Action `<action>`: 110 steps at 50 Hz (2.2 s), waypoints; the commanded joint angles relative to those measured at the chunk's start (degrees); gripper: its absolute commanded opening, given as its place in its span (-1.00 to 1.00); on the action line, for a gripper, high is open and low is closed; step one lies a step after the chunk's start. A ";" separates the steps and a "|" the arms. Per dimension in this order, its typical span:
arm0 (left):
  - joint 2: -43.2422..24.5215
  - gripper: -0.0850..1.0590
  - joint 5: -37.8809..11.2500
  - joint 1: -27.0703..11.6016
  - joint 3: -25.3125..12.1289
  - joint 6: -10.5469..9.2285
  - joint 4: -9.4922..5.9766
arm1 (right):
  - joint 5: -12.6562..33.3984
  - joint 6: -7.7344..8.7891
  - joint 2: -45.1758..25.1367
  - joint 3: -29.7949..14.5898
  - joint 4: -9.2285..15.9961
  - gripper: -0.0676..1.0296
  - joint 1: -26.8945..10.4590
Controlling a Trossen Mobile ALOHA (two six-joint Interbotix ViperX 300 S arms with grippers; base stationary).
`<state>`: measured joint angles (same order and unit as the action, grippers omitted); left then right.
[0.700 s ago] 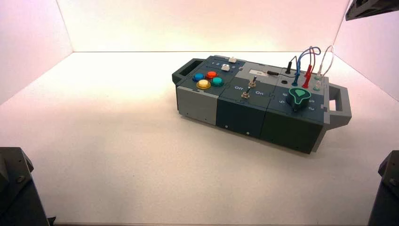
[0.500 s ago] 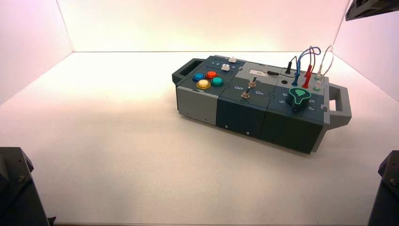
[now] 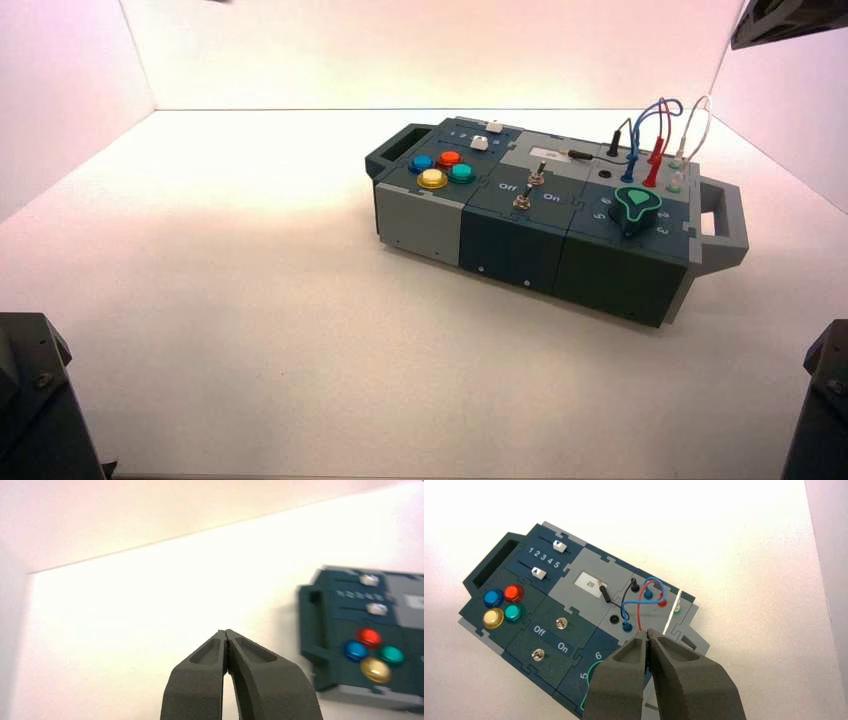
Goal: Flip the bottom switch off with the right gripper.
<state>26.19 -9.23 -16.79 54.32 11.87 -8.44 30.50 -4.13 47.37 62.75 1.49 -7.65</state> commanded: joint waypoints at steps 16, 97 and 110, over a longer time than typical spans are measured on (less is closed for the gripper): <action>-19.51 -0.91 -6.42 -6.86 -16.79 -0.53 -0.44 | 0.26 0.18 -8.44 -5.54 0.26 -0.92 -11.78; -44.47 -0.91 -9.67 -14.77 -31.46 1.41 0.35 | 2.72 -0.26 -6.50 -4.48 1.32 -0.92 -13.27; -45.62 -0.91 -9.67 -14.59 -32.34 1.85 0.35 | 2.99 -0.26 -6.42 -4.75 2.20 -0.92 -13.27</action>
<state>-20.39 -19.25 -31.73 23.47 13.36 -8.17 33.57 -4.22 40.78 59.15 3.16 -20.83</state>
